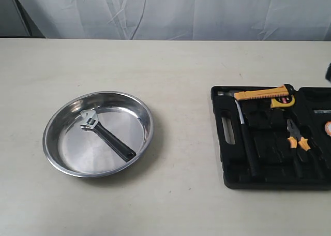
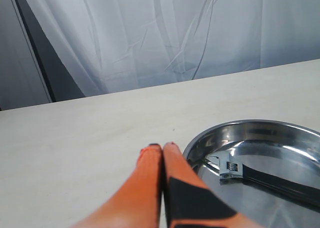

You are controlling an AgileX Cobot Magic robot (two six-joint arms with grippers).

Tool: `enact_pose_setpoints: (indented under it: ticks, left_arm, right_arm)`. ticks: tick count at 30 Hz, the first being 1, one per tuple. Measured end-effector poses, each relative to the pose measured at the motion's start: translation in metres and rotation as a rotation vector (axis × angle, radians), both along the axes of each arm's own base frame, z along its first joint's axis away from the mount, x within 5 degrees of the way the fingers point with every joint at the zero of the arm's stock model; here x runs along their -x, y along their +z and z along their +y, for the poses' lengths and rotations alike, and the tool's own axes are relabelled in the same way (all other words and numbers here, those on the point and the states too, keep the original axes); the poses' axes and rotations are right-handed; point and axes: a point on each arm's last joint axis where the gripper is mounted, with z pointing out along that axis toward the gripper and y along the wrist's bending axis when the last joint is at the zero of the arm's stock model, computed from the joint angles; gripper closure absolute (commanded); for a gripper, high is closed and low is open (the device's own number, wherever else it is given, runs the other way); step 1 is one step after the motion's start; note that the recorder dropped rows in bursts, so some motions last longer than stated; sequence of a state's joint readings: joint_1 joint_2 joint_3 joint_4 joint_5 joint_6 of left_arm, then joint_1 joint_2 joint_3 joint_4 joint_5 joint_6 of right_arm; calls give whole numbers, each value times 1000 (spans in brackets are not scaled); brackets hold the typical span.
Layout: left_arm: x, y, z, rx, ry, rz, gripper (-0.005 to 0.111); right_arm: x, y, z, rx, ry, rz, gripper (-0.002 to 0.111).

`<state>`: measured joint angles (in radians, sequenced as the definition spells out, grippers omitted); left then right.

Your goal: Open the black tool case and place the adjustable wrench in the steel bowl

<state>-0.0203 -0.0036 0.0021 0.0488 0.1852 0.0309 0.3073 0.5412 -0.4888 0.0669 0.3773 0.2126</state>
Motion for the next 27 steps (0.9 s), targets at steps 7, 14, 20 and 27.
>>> enact_pose_setpoints:
  ticks: [7,14,20,27]
  left_arm:
    - [0,0,0,0,0,0,106]
    - [0,0,0,0,0,0,106]
    - [0,0,0,0,0,0,106]
    - [0,0,0,0,0,0,106]
  right_arm:
    - [42,-51,-22,-45,-109,-308,108]
    - [50,-95,-32,-25,-252,-335,108]
    - [51,-101,-33,-11,-269,-276,108]
    - [51,-103,-33,-8,-268,-259,108]
